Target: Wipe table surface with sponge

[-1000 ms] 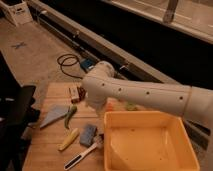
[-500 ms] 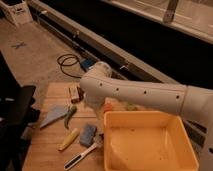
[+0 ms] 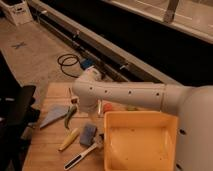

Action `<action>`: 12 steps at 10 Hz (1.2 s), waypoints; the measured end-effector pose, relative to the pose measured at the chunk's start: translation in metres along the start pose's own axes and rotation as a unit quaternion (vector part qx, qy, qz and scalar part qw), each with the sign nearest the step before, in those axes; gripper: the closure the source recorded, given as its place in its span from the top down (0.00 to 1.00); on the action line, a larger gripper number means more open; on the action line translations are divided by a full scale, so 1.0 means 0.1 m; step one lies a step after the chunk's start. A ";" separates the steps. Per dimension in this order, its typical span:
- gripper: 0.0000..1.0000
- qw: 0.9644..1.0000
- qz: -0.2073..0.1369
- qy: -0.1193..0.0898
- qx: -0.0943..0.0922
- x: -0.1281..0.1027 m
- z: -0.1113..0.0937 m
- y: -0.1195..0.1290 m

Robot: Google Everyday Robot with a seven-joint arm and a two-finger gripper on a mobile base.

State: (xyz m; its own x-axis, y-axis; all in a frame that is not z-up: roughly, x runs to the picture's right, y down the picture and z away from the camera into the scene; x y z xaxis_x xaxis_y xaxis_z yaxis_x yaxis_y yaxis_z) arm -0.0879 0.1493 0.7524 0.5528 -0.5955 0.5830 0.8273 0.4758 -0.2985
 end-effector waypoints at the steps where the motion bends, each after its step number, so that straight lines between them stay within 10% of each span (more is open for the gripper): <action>1: 0.65 1.000 -0.003 -0.007 -0.006 -0.02 0.06 0.02; 4: 0.65 0.998 -0.014 -0.063 -0.018 -0.14 0.16 0.10; 8: 0.65 0.998 -0.017 -0.064 -0.021 -0.16 0.17 0.08; 12: 0.65 0.995 -0.009 -0.069 -0.065 -0.21 0.47 0.16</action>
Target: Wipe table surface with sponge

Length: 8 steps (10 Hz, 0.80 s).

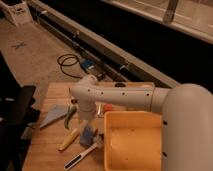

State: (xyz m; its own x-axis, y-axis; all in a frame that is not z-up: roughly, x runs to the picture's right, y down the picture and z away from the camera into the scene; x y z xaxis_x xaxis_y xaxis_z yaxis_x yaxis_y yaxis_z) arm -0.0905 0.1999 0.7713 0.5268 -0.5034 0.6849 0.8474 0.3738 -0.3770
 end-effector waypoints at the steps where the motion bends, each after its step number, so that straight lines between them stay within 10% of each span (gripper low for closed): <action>1: 0.65 1.000 0.006 -0.004 -0.012 0.01 0.08 0.04; 8: 0.65 0.999 0.030 -0.016 -0.028 0.11 0.29 0.14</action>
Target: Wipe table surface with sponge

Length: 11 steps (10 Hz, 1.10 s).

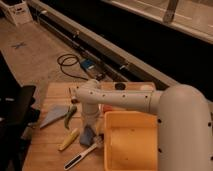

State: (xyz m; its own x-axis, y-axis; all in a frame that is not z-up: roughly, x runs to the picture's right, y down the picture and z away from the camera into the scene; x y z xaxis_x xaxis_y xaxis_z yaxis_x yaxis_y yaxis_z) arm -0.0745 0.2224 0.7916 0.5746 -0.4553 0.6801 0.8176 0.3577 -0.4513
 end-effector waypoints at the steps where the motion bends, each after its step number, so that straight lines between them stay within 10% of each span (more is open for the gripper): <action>1: 0.65 1.000 -0.001 0.001 0.001 0.01 0.00 -0.01; 11: 0.56 0.999 -0.029 -0.019 0.032 -0.03 0.23 -0.14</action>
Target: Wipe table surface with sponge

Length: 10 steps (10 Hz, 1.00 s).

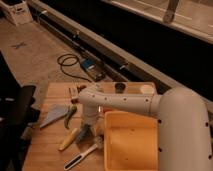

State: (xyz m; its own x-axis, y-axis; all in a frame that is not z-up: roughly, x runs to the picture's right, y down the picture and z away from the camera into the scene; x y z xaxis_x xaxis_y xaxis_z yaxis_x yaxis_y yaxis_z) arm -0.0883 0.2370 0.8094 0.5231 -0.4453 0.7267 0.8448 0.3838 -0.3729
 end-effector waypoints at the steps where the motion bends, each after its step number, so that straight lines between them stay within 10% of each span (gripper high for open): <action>1: 0.43 1.000 0.002 0.010 -0.003 -0.01 -0.02 0.00; 5: 0.04 0.999 0.034 0.042 -0.004 -0.07 -0.29 0.10; 10: 0.00 0.993 0.107 0.053 -0.010 0.20 -0.31 0.31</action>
State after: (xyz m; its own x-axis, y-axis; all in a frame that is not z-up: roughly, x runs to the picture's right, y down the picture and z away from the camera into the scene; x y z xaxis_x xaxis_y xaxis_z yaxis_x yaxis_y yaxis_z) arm -0.0486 0.2153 0.7943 0.6986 -0.4386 0.5653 0.7148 0.4633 -0.5239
